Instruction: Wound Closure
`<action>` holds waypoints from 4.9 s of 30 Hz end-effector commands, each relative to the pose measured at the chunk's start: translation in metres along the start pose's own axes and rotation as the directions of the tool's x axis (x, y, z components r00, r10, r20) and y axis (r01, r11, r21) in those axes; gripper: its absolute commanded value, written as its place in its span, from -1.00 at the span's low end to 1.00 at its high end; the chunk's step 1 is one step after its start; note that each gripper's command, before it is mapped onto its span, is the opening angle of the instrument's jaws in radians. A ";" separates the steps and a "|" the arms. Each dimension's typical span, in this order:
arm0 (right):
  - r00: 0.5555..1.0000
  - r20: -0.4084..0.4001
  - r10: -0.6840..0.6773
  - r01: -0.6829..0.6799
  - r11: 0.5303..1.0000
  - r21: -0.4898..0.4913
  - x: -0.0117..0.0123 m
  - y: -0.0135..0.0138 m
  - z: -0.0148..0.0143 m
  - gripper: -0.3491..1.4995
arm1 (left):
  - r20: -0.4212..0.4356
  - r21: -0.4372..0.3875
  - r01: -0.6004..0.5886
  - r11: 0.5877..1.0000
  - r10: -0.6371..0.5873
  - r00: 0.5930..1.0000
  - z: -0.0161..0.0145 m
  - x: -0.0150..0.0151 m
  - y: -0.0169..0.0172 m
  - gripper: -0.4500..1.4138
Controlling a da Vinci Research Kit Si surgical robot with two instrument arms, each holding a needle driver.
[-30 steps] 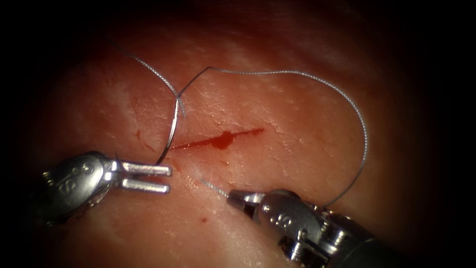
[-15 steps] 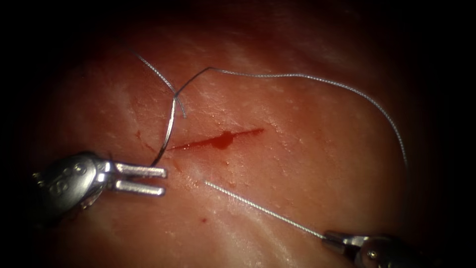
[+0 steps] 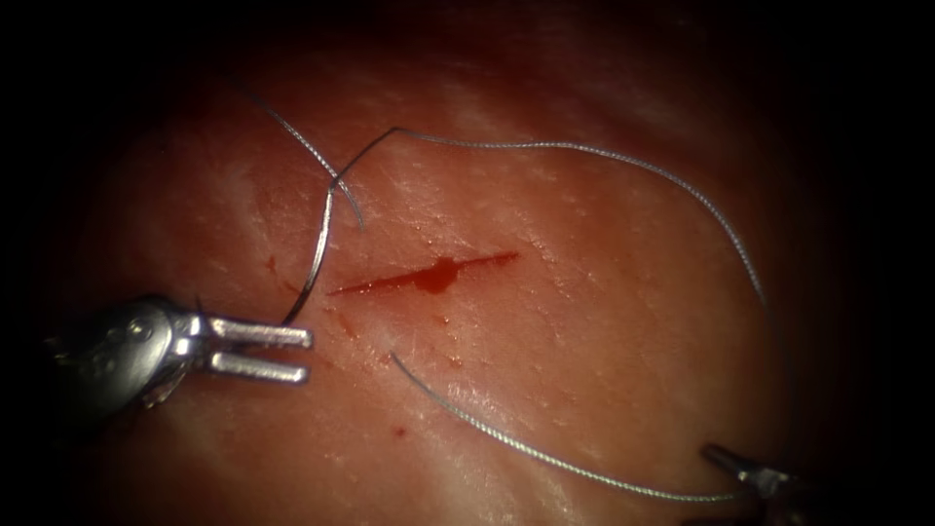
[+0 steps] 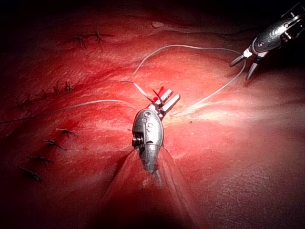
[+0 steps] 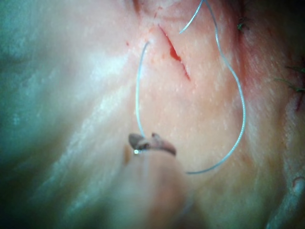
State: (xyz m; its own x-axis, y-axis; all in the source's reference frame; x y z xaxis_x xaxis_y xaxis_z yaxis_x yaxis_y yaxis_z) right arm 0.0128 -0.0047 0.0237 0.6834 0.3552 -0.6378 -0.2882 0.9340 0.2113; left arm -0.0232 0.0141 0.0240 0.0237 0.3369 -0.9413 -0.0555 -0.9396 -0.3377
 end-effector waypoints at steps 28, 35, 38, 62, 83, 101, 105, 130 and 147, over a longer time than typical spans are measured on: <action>0.983 -0.146 0.109 -0.107 0.994 0.016 0.0174 -0.0005 0.0177 0.73 | 0.002 0.002 -0.004 1.000 0.004 1.000 0.0006 -0.0010 -0.0001 -1.00; 0.996 -0.050 0.072 -0.073 0.997 -0.017 0.0146 0.0004 0.0202 0.69 | 0.002 0.003 -0.006 1.000 0.006 1.000 0.0006 -0.0011 0.0000 -1.00; 0.998 -0.018 0.064 -0.064 0.998 -0.008 0.0135 0.0003 0.0205 0.64 | 0.002 0.003 -0.006 1.000 0.006 1.000 0.0006 -0.0012 0.0000 -1.00; 0.995 0.057 -0.077 0.075 0.997 0.023 0.0079 -0.0012 0.0103 -1.00 | 0.003 0.006 -0.006 1.000 0.006 1.000 0.0009 -0.0012 0.0001 -1.00; 0.991 0.126 0.042 -0.041 0.999 -0.012 -0.0007 -0.0020 0.0000 0.25 | 0.003 0.007 -0.007 1.000 0.007 1.000 0.0012 -0.0013 0.0001 -1.00; 0.945 -0.254 0.204 -0.223 0.974 -0.046 0.0177 -0.0003 0.0030 0.96 | 0.003 0.009 -0.008 1.000 0.008 1.000 0.0015 -0.0014 0.0001 -1.00; 0.952 -0.229 0.203 -0.214 0.977 -0.022 0.0205 -0.0017 0.0076 0.89 | 0.003 0.009 -0.009 1.000 0.009 1.000 0.0015 -0.0015 0.0001 -1.00; 0.988 0.064 0.140 -0.136 0.989 -0.057 0.0137 -0.0012 0.0199 0.49 | 0.003 0.005 -0.010 1.000 0.010 1.000 0.0009 -0.0016 0.0003 -1.00; 0.993 0.101 0.053 -0.051 0.998 -0.025 0.0115 -0.0018 0.0167 -1.00 | 0.003 0.006 -0.011 1.000 0.011 1.000 0.0010 -0.0016 0.0004 -1.00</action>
State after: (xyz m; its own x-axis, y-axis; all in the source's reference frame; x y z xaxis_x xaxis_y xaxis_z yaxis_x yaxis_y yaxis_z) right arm 0.0318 -0.0020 0.0279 0.7330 0.4067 -0.5453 -0.3386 0.9134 0.2261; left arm -0.0238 0.0131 0.0247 0.0185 0.3265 -0.9450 -0.0635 -0.9429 -0.3271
